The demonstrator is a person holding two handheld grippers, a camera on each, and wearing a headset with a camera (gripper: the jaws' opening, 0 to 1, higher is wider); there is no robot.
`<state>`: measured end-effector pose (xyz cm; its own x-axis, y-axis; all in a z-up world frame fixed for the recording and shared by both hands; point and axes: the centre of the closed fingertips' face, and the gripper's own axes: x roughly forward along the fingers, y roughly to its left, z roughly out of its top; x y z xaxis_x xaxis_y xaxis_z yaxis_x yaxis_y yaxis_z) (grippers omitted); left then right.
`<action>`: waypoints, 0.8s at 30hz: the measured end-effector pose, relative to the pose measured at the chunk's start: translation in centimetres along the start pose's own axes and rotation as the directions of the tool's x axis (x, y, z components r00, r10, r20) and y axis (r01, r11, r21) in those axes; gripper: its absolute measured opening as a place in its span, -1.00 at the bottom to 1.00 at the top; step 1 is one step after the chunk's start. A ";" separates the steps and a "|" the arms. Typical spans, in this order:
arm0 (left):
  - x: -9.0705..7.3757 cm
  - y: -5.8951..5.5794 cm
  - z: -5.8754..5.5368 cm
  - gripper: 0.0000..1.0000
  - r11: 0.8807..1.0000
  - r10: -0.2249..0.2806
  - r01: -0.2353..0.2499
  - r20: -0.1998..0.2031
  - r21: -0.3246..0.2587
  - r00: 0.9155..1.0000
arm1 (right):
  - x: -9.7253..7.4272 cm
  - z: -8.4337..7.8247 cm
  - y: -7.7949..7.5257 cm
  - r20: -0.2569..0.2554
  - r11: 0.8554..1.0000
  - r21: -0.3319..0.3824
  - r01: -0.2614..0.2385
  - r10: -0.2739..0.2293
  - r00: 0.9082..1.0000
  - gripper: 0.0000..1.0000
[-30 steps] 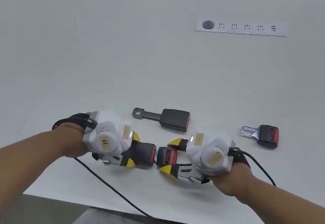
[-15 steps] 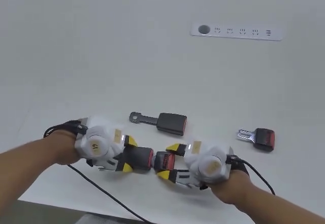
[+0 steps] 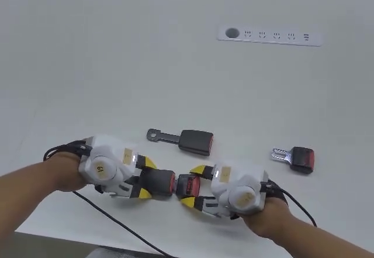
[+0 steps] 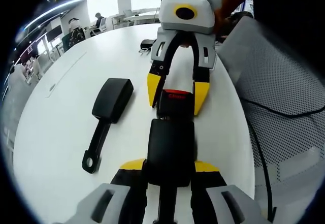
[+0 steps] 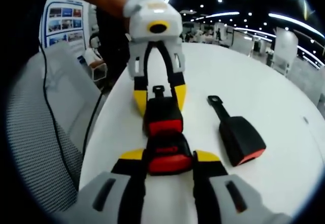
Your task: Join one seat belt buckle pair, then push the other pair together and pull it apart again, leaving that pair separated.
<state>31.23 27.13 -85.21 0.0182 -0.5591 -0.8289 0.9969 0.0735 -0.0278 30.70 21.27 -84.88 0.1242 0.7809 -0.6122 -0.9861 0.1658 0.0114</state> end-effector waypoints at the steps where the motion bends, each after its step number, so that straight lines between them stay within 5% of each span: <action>1: 0.0 0.0 0.0 -0.33 1.000 0.000 0.000 0.003 -0.001 1.000 | 0.0 0.0 0.0 0.000 1.000 -0.011 0.004 -0.004 1.000 -0.31; 24: 0.0 0.0 0.1 -0.33 1.000 0.004 -0.003 0.031 -0.019 1.000 | -0.2 -0.2 -0.2 0.036 0.999 0.050 0.016 -0.018 0.999 -0.31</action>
<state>31.20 27.04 -85.19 0.0244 -0.5842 -0.8113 0.9952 0.0913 -0.0358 30.84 21.00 -84.90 0.1458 0.7992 -0.5831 -0.9772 0.2082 0.0409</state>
